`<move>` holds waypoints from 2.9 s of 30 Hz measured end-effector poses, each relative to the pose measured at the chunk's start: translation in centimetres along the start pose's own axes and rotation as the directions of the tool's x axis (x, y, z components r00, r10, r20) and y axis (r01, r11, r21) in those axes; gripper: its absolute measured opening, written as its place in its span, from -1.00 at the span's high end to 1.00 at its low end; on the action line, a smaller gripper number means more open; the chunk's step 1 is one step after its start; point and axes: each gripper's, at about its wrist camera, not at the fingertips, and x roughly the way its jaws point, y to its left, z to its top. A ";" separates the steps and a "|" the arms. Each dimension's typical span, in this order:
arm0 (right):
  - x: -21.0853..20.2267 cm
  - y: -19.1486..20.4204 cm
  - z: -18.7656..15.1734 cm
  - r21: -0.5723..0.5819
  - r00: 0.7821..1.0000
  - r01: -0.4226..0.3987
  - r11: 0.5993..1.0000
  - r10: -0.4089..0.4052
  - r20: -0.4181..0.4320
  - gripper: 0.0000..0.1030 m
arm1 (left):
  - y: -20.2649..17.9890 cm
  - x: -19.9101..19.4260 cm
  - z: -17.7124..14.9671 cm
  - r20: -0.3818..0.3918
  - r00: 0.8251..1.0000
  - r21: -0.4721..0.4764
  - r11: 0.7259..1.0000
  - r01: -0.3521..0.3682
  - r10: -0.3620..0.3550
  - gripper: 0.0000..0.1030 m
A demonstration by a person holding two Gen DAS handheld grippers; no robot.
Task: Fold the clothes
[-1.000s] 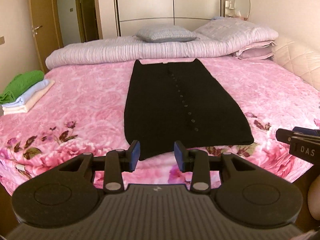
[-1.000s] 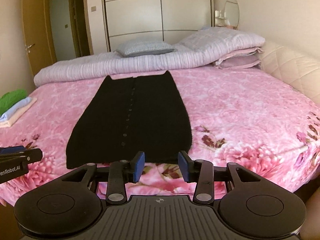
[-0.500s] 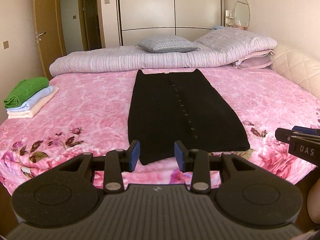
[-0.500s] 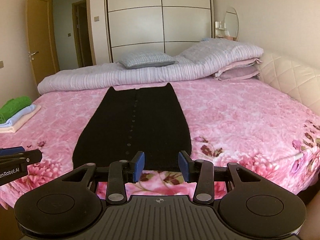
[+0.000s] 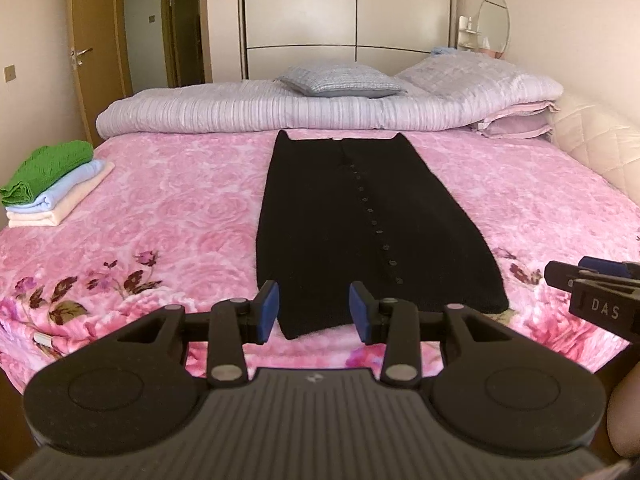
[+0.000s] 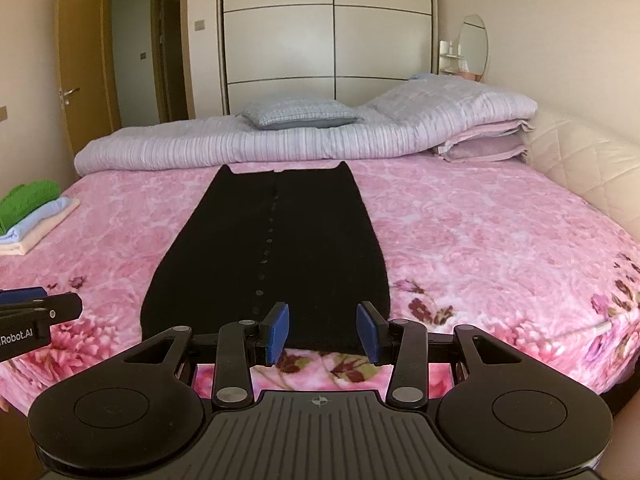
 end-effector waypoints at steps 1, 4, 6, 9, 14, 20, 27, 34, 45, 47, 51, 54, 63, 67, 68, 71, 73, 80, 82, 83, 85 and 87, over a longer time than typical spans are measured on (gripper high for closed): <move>0.4 0.1 0.2 -0.002 1.000 -0.002 1.000 0.002 -0.005 0.19 | 0.1 0.4 0.2 -0.004 1.000 -0.003 1.000 -0.001 0.001 0.33; 1.7 0.2 0.6 -0.009 1.000 -0.007 1.000 0.007 -0.026 0.19 | 0.4 1.4 0.6 -0.020 1.000 -0.013 1.000 -0.005 0.005 0.33; 2.4 0.1 0.9 -0.011 0.999 -0.010 1.000 0.009 -0.037 0.19 | 0.5 2.1 0.9 -0.028 1.000 -0.013 1.000 -0.006 0.005 0.33; 3.3 -0.1 1.2 -0.008 0.999 -0.011 1.000 0.010 -0.049 0.19 | 0.4 2.9 1.2 -0.042 0.999 -0.005 1.000 -0.008 0.008 0.33; 4.6 -0.5 1.4 -0.004 0.998 -0.013 1.000 0.012 -0.069 0.19 | 0.5 4.0 1.2 -0.063 0.998 0.000 1.000 -0.005 0.005 0.33; 6.3 -1.9 0.6 0.012 0.995 -0.020 1.000 0.021 -0.101 0.19 | 1.7 5.8 0.4 -0.101 0.995 -0.026 0.999 0.022 -0.025 0.33; 9.7 -7.9 -2.3 0.120 0.980 0.005 0.993 0.019 -0.199 0.19 | 6.6 9.5 -2.1 -0.178 0.980 -0.183 0.981 0.058 -0.091 0.30; 13.6 -14.2 -4.2 0.419 0.954 -0.014 0.908 0.137 -0.266 0.19 | 10.4 14.9 -3.4 -0.233 0.949 -0.403 0.909 0.105 -0.213 0.30; 20.3 -20.7 -5.2 0.775 0.900 -0.091 0.626 0.385 -0.206 0.19 | 13.5 21.6 -5.1 -0.195 0.905 -0.670 0.725 0.158 -0.377 0.30; 20.8 -21.1 -5.2 0.786 0.891 -0.116 0.607 0.413 -0.188 0.19 | 13.8 22.1 -5.5 -0.176 0.896 -0.699 0.692 0.178 -0.409 0.31; 21.9 -21.5 -5.1 0.801 0.856 -0.174 0.572 0.490 -0.163 0.19 | 14.3 23.1 -6.2 -0.133 0.873 -0.753 0.621 0.218 -0.468 0.32; 22.6 -21.0 -5.3 0.797 0.828 -0.211 0.566 0.536 -0.162 0.19 | 14.7 23.9 -6.8 -0.099 0.855 -0.789 0.563 0.245 -0.510 0.32; 24.8 -20.9 -5.6 0.823 0.786 -0.273 0.498 0.609 -0.108 0.28 | 14.2 25.6 -7.1 -0.051 0.802 -0.807 0.498 0.318 -0.595 0.36; 25.1 -20.6 -5.6 0.805 0.789 -0.262 0.532 0.598 -0.139 0.69 | 14.3 26.1 -7.6 -0.065 0.803 -0.802 0.510 0.312 -0.593 0.78; 25.1 -20.5 -5.7 0.803 0.790 -0.261 0.535 0.597 -0.141 0.72 | 14.6 26.1 -7.9 -0.052 0.799 -0.807 0.496 0.319 -0.599 0.80; 25.0 -20.4 -5.7 0.804 0.789 -0.259 0.536 0.597 -0.144 0.75 | 14.8 26.4 -7.9 -0.042 0.799 -0.811 0.488 0.323 -0.599 0.81; 25.0 -20.4 -5.5 0.802 0.790 -0.253 0.541 0.594 -0.151 0.75 | 14.7 26.7 -7.6 -0.040 0.804 -0.809 0.492 0.323 -0.594 0.82; 24.6 -20.2 -5.0 0.798 0.798 -0.236 0.555 0.579 -0.167 0.75 | 14.6 26.7 -7.2 -0.022 0.801 -0.786 0.505 0.356 -0.598 0.86; 23.7 -19.9 -4.6 0.772 0.810 -0.252 0.583 0.564 -0.161 0.79 | 14.8 25.5 -7.0 0.004 0.804 -0.772 0.509 0.381 -0.595 0.86; 23.1 -19.8 -4.4 0.766 0.813 -0.262 0.586 0.562 -0.152 0.79 | 14.9 25.0 -6.8 0.018 0.805 -0.766 0.509 0.393 -0.593 0.87; 22.1 -19.7 -4.1 0.760 0.818 -0.280 0.587 0.561 -0.131 0.80 | 15.0 23.8 -6.5 0.036 0.808 -0.749 0.519 0.412 -0.589 0.87; 21.3 -19.7 -3.6 0.755 0.818 -0.297 0.584 0.564 -0.115 0.80 | 15.3 22.8 -6.1 0.049 0.808 -0.734 0.527 0.427 -0.587 0.87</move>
